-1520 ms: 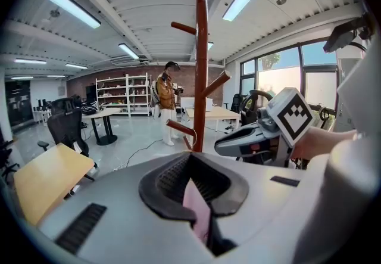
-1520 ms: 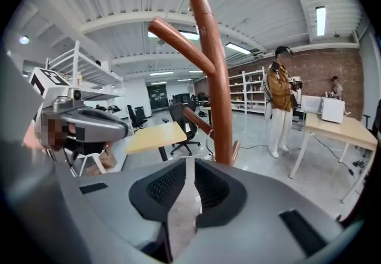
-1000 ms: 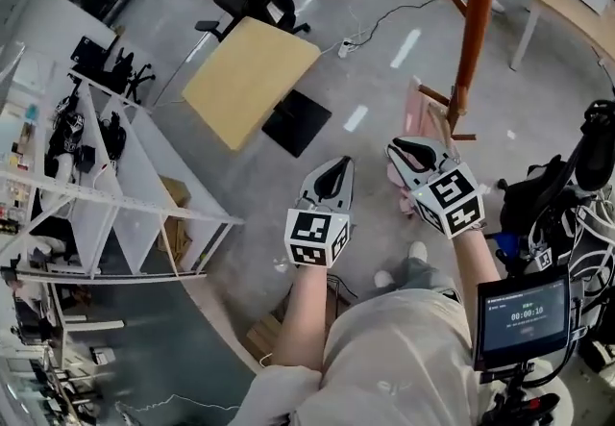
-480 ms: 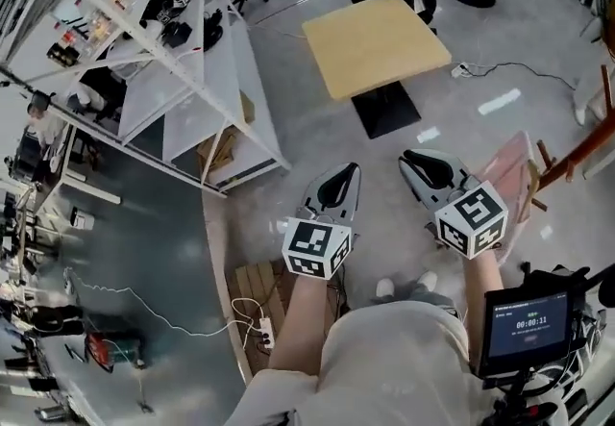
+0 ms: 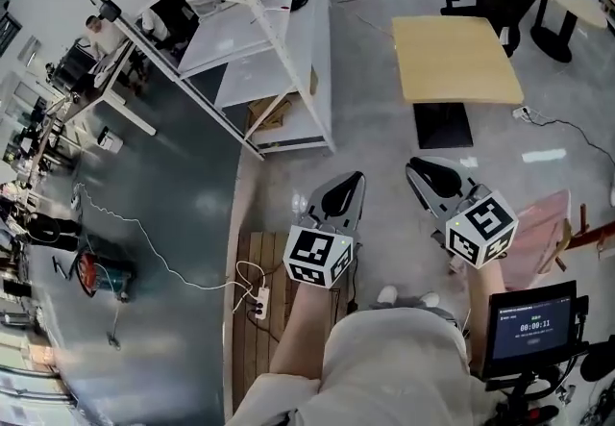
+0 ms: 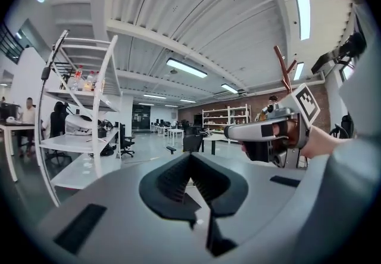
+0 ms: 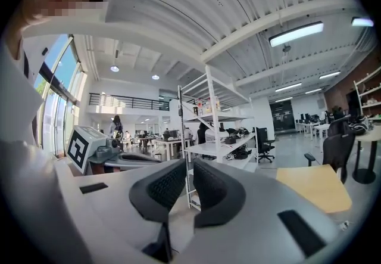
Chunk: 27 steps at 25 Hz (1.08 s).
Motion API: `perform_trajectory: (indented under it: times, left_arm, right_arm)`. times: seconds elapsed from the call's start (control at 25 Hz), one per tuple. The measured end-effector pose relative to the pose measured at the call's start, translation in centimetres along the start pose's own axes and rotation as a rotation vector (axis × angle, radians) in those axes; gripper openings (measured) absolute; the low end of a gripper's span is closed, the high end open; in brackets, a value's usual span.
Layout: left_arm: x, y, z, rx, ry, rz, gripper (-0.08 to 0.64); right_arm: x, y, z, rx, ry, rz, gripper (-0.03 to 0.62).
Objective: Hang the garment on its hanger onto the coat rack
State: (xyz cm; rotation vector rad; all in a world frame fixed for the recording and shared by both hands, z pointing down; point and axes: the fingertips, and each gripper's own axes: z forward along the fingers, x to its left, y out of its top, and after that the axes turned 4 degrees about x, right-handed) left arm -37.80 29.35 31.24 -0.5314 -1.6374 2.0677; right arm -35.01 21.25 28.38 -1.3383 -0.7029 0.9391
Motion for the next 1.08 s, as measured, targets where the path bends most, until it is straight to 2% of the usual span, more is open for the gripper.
perform_trajectory:
  times: [0.28, 1.08]
  left_arm:
    - [1.0, 0.2, -0.4, 0.006, 0.005, 0.002, 0.006]
    - [-2.1, 0.1, 3.3, 0.023, -0.067, 0.028, 0.006]
  right_arm:
    - [0.5, -0.3, 1.5, 0.032, 0.026, -0.007, 0.048]
    - [-3.0, -2.2, -1.3, 0.063, -0.050, 0.004, 0.048]
